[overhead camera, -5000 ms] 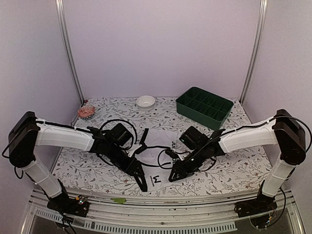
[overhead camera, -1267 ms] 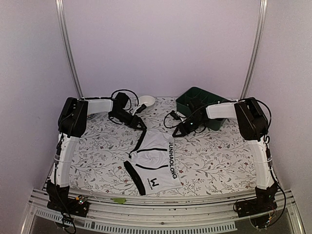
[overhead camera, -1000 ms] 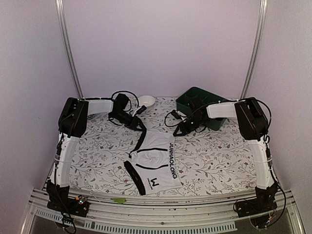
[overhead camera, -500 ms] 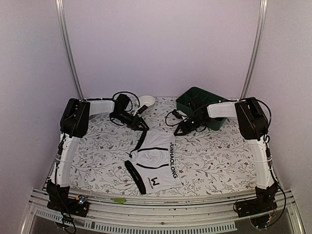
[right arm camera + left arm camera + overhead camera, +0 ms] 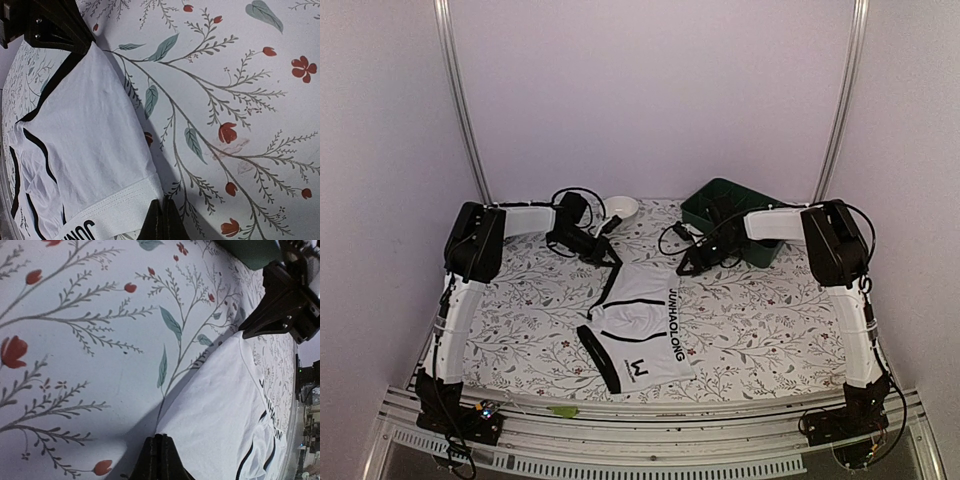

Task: Roll the underwear
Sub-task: Pick up the underwear from the center of the board, then fold the underwear at the center of the board.

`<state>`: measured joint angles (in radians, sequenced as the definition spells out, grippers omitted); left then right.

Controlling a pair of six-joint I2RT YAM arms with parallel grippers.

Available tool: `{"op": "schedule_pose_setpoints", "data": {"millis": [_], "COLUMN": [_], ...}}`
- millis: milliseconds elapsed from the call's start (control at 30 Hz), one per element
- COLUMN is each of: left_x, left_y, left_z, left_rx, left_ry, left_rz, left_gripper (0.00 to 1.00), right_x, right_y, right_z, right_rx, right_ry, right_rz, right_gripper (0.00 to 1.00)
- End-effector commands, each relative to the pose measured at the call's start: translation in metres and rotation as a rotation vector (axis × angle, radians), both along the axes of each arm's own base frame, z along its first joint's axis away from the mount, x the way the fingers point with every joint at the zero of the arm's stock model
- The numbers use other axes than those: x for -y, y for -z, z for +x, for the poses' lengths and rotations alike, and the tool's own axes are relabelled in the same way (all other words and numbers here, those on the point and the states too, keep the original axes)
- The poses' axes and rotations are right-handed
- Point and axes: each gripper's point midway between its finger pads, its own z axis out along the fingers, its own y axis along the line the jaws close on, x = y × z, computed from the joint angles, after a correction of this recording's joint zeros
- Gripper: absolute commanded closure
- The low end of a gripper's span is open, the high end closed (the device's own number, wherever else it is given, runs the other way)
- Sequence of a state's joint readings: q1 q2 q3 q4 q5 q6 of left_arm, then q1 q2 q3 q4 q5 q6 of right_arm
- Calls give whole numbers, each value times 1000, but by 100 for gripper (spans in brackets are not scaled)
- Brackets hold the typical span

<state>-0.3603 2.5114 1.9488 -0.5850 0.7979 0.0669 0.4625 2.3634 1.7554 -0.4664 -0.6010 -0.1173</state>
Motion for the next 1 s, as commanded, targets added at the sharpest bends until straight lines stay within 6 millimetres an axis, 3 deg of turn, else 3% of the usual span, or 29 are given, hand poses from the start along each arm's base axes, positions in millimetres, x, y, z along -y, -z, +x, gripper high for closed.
{"op": "schedule_pose_setpoints", "data": {"millis": [0, 200, 233, 433, 700, 900, 967], "left_x": [-5, -5, -6, -4, -11, -7, -2], "left_y": [-47, -85, -91, -128, -114, -102, -108], "left_z": [42, 58, 58, 36, -21, -69, -86], "left_rx": [179, 310, 322, 402, 358, 315, 315], "left_ry": [-90, -98, -97, -46, 6, 45, 62], "left_rz": [2, -32, -36, -79, -68, -61, -72], "left_gripper": [100, 100, 100, 100, 100, 100, 100], "right_x": [9, 9, 8, 5, 2, -1, -2], "right_y": [-10, -39, -57, -91, -92, -81, -80], "right_z": [26, 47, 49, 35, -4, -41, -52], "right_rx": [42, 127, 157, 188, 119, 66, 52], "right_ry": [67, 96, 95, 70, 35, -6, -14], "right_rz": [-21, -18, -1, 75, 145, 137, 141], "right_gripper": [100, 100, 100, 100, 100, 100, 100]}}
